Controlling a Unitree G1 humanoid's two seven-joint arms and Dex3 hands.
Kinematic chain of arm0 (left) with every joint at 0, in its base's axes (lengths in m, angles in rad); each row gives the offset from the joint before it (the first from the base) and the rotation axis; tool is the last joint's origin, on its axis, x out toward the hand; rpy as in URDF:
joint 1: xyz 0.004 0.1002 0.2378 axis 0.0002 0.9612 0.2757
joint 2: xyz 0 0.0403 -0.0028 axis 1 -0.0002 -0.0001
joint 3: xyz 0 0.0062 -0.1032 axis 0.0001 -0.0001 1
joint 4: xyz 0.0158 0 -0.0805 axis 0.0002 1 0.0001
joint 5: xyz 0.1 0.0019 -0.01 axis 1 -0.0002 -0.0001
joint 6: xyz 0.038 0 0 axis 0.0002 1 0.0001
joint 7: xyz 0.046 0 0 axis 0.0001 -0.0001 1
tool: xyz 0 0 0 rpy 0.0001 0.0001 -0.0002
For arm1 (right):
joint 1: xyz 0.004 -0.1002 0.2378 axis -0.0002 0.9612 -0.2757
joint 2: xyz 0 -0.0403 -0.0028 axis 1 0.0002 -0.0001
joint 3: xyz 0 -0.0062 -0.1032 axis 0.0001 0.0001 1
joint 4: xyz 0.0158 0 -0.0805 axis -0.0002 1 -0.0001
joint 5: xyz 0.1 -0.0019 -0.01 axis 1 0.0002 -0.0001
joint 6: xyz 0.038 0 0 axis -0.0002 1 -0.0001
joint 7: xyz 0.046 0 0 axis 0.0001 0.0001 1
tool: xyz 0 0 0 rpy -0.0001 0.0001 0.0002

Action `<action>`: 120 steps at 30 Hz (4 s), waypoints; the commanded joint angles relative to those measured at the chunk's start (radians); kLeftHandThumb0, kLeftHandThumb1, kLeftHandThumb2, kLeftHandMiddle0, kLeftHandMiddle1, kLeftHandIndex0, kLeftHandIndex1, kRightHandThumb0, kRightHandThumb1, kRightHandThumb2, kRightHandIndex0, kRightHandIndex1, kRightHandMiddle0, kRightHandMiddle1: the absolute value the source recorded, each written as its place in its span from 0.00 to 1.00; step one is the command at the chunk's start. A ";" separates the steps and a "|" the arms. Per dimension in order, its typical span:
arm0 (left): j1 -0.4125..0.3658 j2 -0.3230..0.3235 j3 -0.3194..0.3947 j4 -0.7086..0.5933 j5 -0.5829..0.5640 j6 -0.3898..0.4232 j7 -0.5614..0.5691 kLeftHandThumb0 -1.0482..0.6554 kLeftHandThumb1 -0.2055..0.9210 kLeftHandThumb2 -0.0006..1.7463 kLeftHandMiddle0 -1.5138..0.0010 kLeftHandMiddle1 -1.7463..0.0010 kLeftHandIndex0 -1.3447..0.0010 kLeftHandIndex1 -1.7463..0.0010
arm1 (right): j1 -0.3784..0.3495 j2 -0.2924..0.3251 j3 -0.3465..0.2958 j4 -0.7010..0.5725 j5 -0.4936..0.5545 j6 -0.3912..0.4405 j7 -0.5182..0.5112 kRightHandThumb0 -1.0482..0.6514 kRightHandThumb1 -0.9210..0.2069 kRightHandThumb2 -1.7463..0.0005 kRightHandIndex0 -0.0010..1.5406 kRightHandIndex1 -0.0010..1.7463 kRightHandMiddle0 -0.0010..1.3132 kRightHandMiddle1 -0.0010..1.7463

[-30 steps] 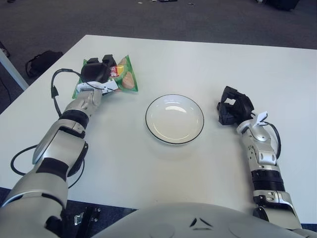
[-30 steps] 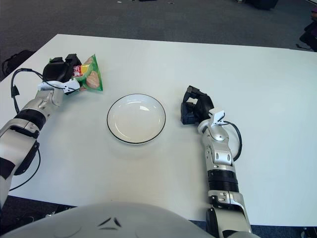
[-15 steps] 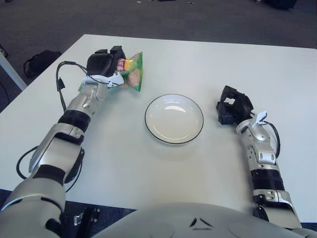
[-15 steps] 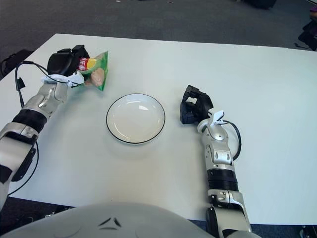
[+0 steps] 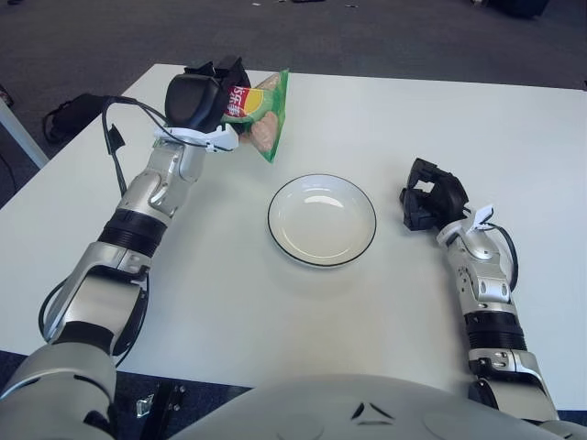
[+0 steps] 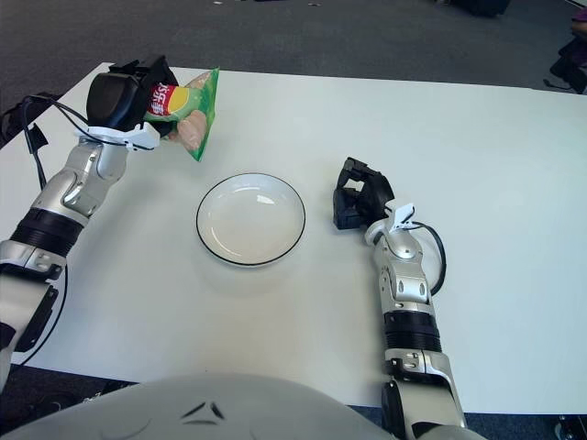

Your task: Put the snack into the plate.

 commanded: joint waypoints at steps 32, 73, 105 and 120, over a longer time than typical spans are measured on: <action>0.105 -0.129 -0.011 -0.361 -0.112 -0.221 -0.297 0.62 0.12 1.00 0.40 0.02 0.49 0.00 | 0.079 0.011 0.023 0.070 -0.023 0.035 -0.022 0.28 0.72 0.10 0.87 1.00 0.61 1.00; 0.142 -0.273 -0.094 -0.293 -0.037 -0.319 -0.432 0.61 0.12 1.00 0.40 0.02 0.50 0.00 | 0.111 0.018 0.044 -0.007 -0.016 0.075 -0.041 0.29 0.70 0.12 0.86 1.00 0.59 1.00; 0.145 -0.208 -0.160 -0.352 0.265 -0.242 -0.384 0.61 0.13 0.98 0.41 0.00 0.46 0.06 | 0.124 0.022 0.048 -0.062 -0.017 0.140 -0.062 0.28 0.71 0.11 0.86 1.00 0.59 1.00; 0.102 -0.089 -0.172 -0.451 0.037 -0.193 -0.880 0.32 0.65 0.51 0.95 0.18 0.98 0.36 | 0.121 0.021 0.048 -0.050 -0.018 0.130 -0.061 0.28 0.71 0.11 0.86 1.00 0.60 1.00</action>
